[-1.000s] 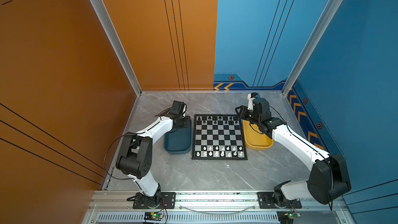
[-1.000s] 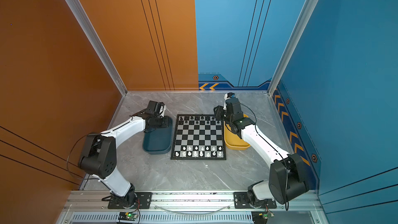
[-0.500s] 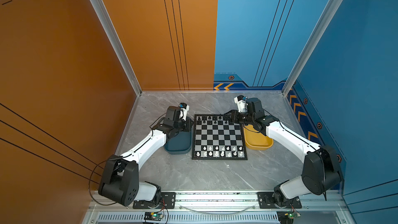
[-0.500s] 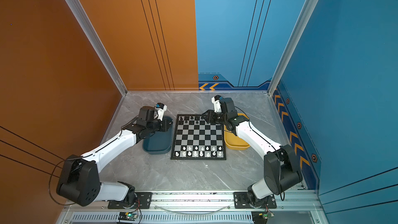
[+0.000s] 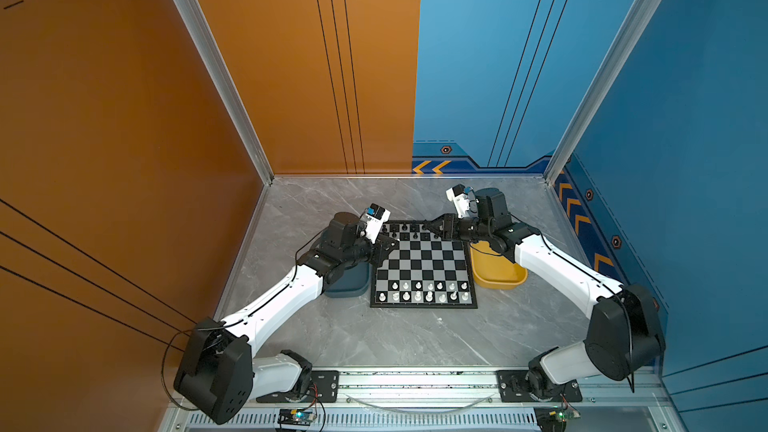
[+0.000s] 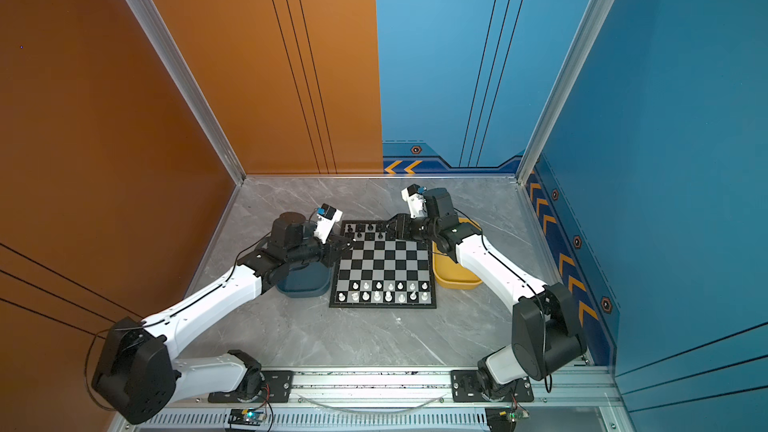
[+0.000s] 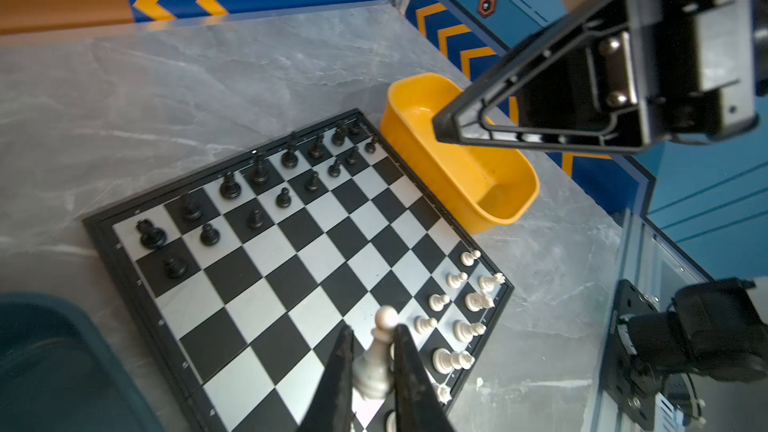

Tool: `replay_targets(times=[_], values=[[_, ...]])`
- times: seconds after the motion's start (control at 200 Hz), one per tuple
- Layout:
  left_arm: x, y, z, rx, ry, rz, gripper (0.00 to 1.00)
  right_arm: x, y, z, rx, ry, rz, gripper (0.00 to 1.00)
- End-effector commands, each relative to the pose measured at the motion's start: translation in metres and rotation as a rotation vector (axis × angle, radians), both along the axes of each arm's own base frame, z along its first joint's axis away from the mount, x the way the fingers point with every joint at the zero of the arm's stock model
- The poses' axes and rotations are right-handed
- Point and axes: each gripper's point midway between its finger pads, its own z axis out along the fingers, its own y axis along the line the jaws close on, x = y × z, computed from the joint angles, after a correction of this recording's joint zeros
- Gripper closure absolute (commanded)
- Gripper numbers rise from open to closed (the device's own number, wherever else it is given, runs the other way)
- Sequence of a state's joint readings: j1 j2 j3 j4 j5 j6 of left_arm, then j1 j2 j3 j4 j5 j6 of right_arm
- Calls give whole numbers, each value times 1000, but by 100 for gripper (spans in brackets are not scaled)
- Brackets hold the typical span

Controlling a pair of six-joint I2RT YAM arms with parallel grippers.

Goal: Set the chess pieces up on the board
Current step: 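Carry the pawn over the board with left gripper while right gripper approaches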

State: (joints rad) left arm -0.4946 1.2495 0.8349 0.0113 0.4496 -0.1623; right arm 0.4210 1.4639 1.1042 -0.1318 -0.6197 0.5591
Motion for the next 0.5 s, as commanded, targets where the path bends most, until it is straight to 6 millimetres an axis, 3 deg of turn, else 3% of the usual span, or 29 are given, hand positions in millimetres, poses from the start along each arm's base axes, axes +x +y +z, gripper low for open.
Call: replay_targets(times=[0.0,0.496], values=[[-17,-13,19,-39,-91,-103,84,-20,4,22,53,0,45,63],[-58,-31,46,-7,-278,-222,83,-71,17,38,120,83,180,60]])
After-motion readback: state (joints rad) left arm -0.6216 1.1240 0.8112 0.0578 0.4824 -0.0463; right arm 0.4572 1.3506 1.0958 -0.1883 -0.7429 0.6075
